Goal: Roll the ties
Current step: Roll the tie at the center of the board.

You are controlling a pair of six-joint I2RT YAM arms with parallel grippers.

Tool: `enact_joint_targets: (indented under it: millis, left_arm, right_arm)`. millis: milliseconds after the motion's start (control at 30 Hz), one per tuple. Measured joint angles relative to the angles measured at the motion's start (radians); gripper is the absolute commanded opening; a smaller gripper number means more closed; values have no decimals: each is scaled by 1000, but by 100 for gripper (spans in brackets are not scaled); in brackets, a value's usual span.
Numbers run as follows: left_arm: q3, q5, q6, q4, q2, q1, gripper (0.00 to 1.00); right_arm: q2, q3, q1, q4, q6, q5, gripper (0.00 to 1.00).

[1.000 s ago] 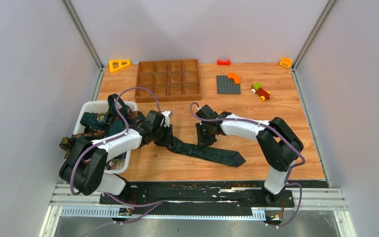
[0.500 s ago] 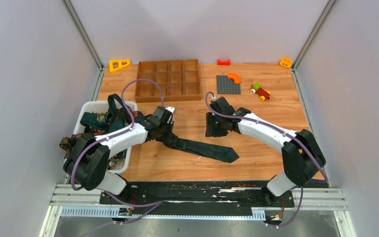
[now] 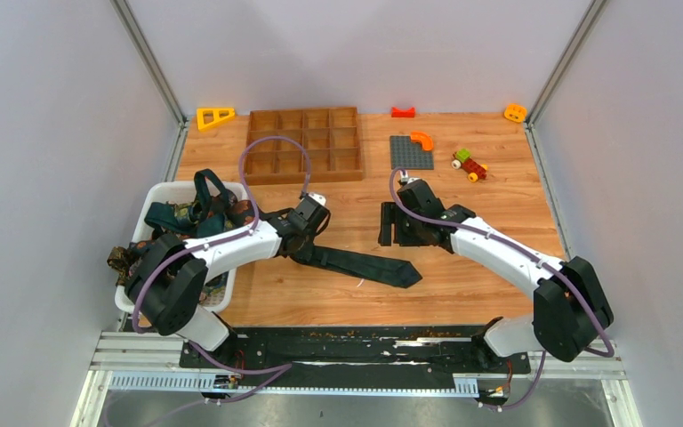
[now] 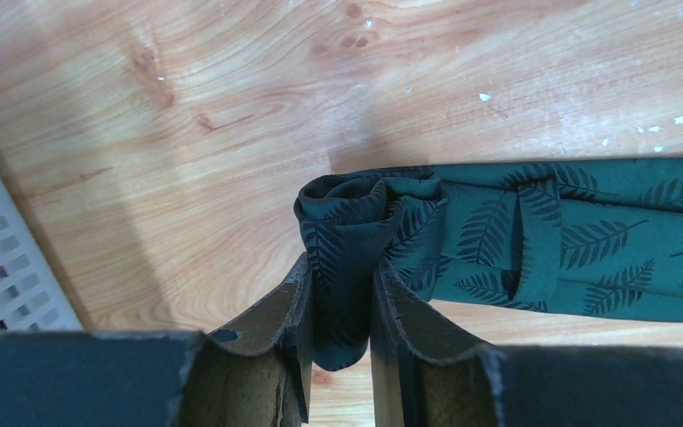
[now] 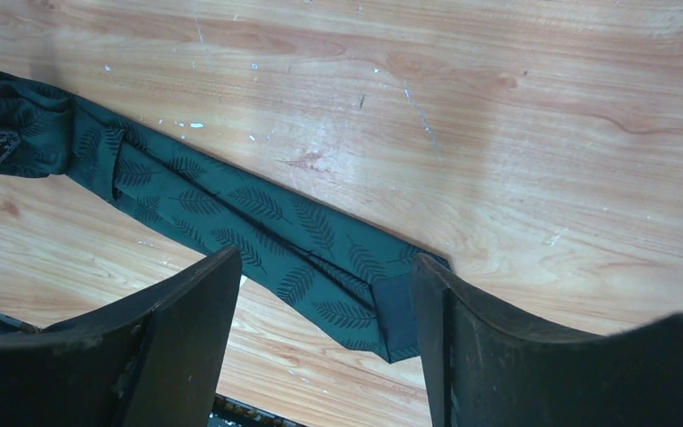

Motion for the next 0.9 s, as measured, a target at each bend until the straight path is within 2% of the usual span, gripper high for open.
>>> enact_joint_targets:
  millis: [567,900]
  left_arm:
    - [95,-272,-26,-127,109,-129,23]
    - [209,-444,-76,-251,256,-231,23]
  right_arm:
    - [-77,-17,-36,-10,-14,25,70]
    - [-128,-17,-51,-39,-16,28,70]
